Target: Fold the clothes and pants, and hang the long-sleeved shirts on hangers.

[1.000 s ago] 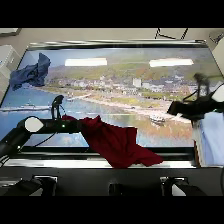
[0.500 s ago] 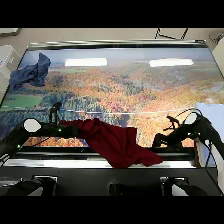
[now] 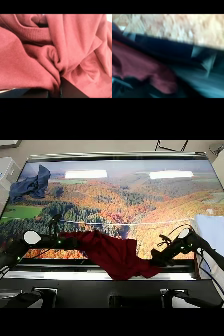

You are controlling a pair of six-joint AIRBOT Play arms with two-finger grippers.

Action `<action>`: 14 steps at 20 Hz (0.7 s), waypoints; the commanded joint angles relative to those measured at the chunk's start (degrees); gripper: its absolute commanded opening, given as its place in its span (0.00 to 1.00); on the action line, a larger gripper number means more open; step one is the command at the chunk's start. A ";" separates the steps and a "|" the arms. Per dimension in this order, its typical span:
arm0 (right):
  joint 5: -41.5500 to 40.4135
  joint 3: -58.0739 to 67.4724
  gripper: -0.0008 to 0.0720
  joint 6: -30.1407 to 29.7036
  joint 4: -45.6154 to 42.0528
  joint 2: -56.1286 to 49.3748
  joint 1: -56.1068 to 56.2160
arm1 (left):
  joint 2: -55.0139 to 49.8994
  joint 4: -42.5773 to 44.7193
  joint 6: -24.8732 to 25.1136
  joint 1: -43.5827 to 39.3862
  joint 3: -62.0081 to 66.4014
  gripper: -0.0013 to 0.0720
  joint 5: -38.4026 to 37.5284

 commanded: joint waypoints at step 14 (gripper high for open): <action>-16.87 66.34 0.06 9.09 -16.92 31.08 -0.02 | 19.39 0.17 4.55 18.64 52.61 0.07 -0.11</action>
